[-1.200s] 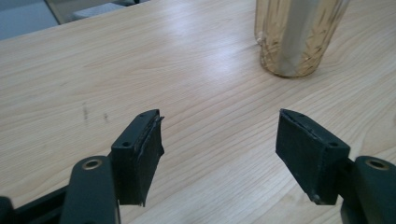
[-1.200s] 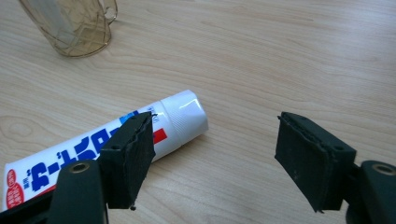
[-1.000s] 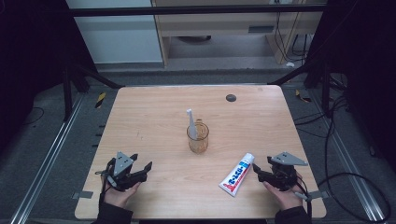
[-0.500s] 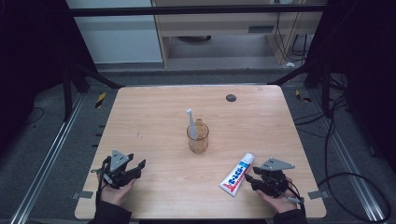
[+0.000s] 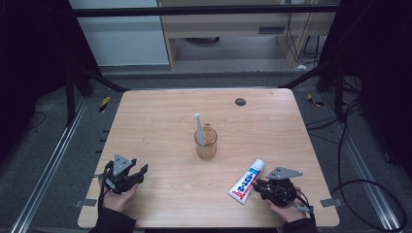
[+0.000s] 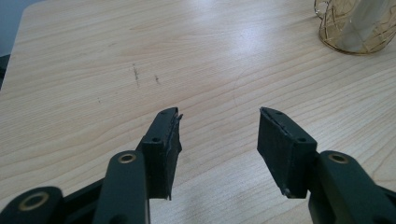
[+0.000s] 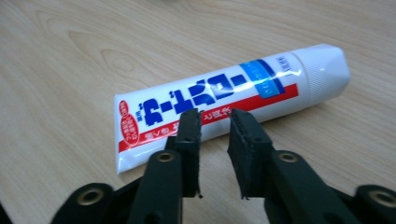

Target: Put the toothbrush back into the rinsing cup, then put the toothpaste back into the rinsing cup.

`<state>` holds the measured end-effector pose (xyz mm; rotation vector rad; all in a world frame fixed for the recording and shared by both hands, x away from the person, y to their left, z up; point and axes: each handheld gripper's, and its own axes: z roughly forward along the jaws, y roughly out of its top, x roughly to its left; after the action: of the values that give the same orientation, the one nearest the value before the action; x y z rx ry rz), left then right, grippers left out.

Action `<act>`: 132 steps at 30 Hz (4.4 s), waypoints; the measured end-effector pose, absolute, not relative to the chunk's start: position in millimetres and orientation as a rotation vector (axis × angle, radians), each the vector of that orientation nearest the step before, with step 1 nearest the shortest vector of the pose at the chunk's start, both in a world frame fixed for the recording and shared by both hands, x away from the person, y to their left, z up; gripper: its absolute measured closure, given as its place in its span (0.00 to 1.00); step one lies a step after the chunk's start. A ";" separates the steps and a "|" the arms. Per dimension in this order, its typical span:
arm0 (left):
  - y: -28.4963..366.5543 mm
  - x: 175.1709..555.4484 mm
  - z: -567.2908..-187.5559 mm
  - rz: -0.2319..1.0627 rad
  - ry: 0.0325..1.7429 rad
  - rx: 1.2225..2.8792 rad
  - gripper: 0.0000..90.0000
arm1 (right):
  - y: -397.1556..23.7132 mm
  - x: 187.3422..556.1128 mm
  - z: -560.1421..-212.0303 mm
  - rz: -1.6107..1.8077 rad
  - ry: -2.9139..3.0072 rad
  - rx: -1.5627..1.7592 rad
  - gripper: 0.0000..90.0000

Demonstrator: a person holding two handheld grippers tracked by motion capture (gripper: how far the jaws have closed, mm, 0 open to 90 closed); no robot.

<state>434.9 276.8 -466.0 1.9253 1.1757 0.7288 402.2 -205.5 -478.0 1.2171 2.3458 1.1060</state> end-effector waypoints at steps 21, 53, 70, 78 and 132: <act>277.9 436.5 -466.7 0.728 1.179 1.927 0.53 | -189.1 399.9 -486.3 1.081 2.498 1.139 1.00; 279.1 441.4 -469.3 0.739 1.215 1.882 0.54 | -156.1 412.9 -482.2 1.131 2.498 1.094 1.00; 277.6 442.2 -467.2 0.743 1.212 1.895 0.54 | -209.6 461.0 -466.1 1.054 2.166 1.305 1.00; 274.3 442.4 -467.6 0.747 1.192 1.914 0.53 | -216.7 468.7 -475.3 0.983 2.179 1.331 1.00; 278.0 440.2 -464.4 0.754 1.207 1.893 0.50 | -217.1 408.8 -475.6 0.924 2.310 1.309 1.00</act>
<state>440.2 278.0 -464.4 1.8931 1.2074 0.7539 408.8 -217.1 -475.6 1.3090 2.3100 0.9241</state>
